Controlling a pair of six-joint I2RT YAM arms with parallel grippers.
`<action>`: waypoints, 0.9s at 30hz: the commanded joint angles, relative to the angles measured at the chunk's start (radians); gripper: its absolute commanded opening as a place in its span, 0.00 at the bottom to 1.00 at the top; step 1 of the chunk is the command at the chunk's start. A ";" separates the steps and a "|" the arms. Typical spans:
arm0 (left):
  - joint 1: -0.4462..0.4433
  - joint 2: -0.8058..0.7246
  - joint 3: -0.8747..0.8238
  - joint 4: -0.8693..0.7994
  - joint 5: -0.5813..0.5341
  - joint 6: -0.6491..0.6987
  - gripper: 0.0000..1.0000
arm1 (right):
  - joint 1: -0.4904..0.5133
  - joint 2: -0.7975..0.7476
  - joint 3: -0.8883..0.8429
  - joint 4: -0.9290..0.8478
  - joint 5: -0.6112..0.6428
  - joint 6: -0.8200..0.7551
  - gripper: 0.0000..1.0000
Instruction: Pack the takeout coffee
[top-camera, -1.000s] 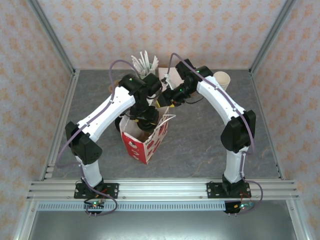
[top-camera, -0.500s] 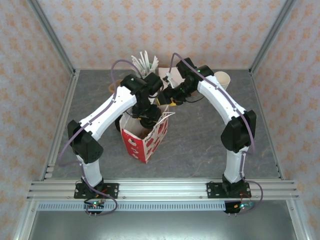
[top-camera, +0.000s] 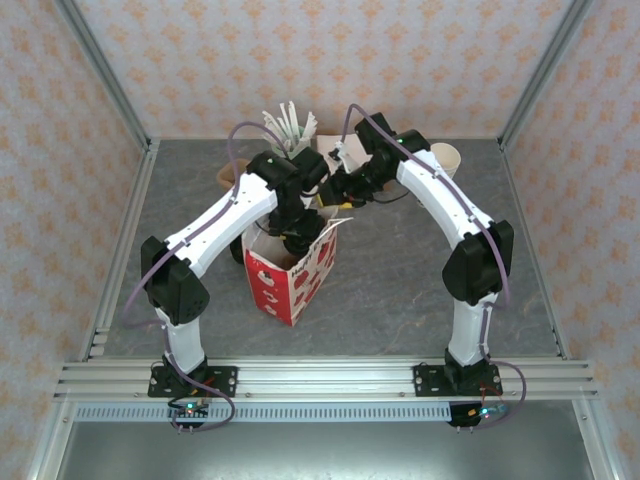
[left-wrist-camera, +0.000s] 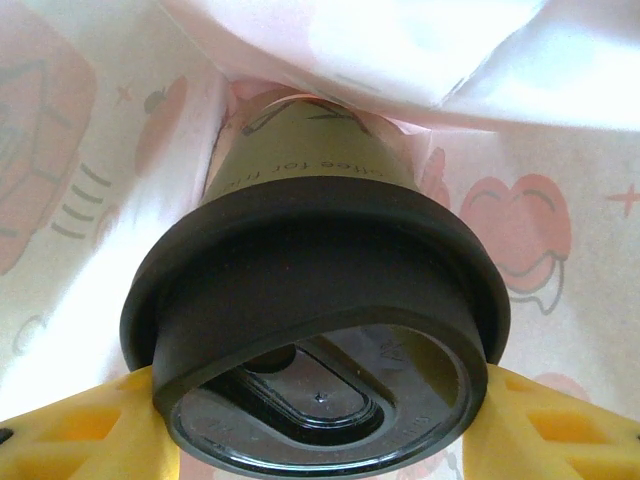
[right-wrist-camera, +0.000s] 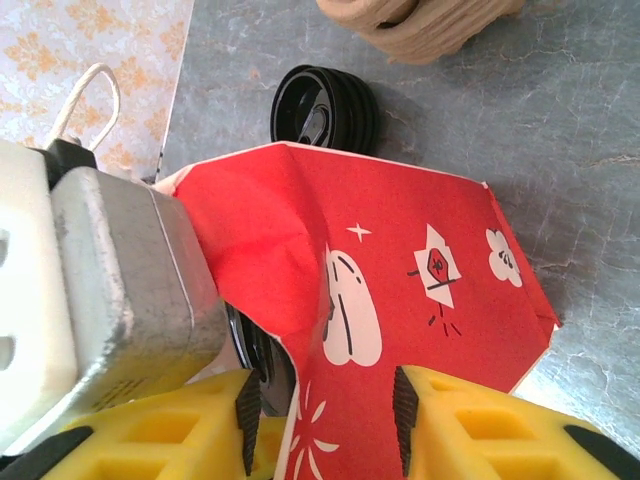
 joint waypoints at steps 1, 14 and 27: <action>-0.010 -0.015 -0.050 -0.015 0.030 0.035 0.55 | -0.014 -0.051 0.049 0.104 -0.016 0.034 0.39; -0.007 -0.021 -0.071 0.004 0.010 0.123 0.55 | -0.010 -0.063 0.033 0.118 -0.022 0.023 0.34; -0.021 -0.136 -0.140 0.079 0.018 0.177 0.54 | -0.001 -0.073 0.021 0.152 0.013 0.069 0.24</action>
